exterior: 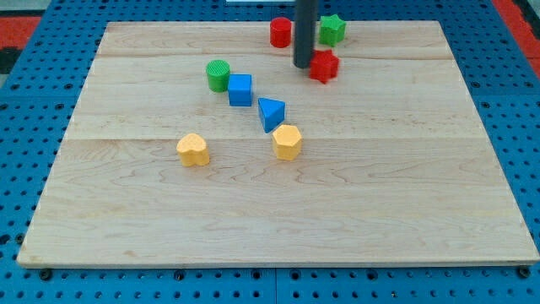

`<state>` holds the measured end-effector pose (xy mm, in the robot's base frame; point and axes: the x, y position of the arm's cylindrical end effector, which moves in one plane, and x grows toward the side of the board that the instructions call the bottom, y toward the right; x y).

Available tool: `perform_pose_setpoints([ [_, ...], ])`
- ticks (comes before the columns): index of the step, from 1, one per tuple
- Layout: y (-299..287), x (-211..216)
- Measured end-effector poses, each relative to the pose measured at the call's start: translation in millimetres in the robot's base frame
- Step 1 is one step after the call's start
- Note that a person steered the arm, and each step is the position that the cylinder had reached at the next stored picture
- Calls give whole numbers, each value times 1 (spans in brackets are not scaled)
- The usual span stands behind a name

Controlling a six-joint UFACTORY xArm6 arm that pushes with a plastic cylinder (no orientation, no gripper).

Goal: Push the red star left beside the green circle

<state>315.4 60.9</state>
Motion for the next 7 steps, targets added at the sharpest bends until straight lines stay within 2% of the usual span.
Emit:
perform_pose_setpoints([
  [1, 24, 48],
  [2, 87, 51],
  [3, 67, 12],
  [4, 5, -22],
  [5, -61, -39],
  [6, -112, -37],
  [7, -65, -58],
])
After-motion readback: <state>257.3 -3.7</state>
